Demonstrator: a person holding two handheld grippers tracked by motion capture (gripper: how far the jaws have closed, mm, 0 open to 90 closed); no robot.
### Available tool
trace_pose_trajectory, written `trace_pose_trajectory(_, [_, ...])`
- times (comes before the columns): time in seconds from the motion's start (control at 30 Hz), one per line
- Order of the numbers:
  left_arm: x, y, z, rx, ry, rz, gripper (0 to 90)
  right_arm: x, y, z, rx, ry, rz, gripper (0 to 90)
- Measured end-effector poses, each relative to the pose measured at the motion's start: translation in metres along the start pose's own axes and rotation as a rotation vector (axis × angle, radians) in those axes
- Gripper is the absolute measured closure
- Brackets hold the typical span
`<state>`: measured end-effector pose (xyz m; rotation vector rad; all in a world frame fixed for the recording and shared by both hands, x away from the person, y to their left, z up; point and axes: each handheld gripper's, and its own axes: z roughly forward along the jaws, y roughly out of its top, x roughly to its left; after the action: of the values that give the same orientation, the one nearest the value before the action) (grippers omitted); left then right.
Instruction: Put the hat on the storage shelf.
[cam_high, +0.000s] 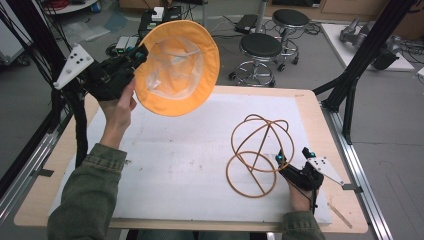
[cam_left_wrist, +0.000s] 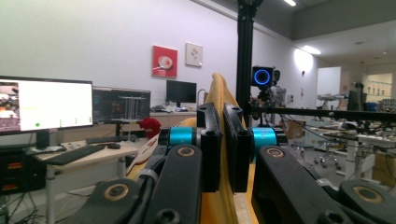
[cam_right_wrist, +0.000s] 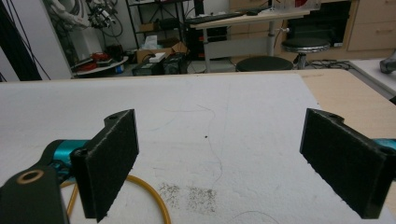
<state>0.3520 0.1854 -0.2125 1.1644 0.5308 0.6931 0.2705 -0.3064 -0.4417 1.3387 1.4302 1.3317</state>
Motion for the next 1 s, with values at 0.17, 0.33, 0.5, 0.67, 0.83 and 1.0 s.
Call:
trace_pose_trajectory(0.17, [-0.014,-0.007,0.012,0.008,-0.036,0.001,86.2,0.001,0.000,0.000,-0.003,0.003,0.000,10.6])
trace_pose_trajectory(0.33, [-0.029,-0.012,0.022,0.009,-0.076,0.004,86.2,0.001,0.000,0.000,-0.003,0.005,0.000,10.6])
trace_pose_trajectory(0.5, [-0.048,-0.018,0.032,0.016,-0.117,0.017,86.2,0.001,0.000,0.000,-0.003,0.009,-0.002,10.6])
trace_pose_trajectory(0.67, [-0.065,-0.028,0.042,0.036,-0.156,0.033,86.2,0.001,0.000,-0.001,-0.006,0.015,-0.006,10.6])
trace_pose_trajectory(0.83, [-0.079,-0.039,0.052,0.059,-0.188,0.021,86.2,0.001,0.000,-0.001,-0.005,0.016,-0.004,10.6])
trace_pose_trajectory(1.0, [-0.094,-0.048,0.060,0.077,-0.239,0.009,86.1,-0.001,0.000,0.000,-0.001,0.014,0.001,10.6])
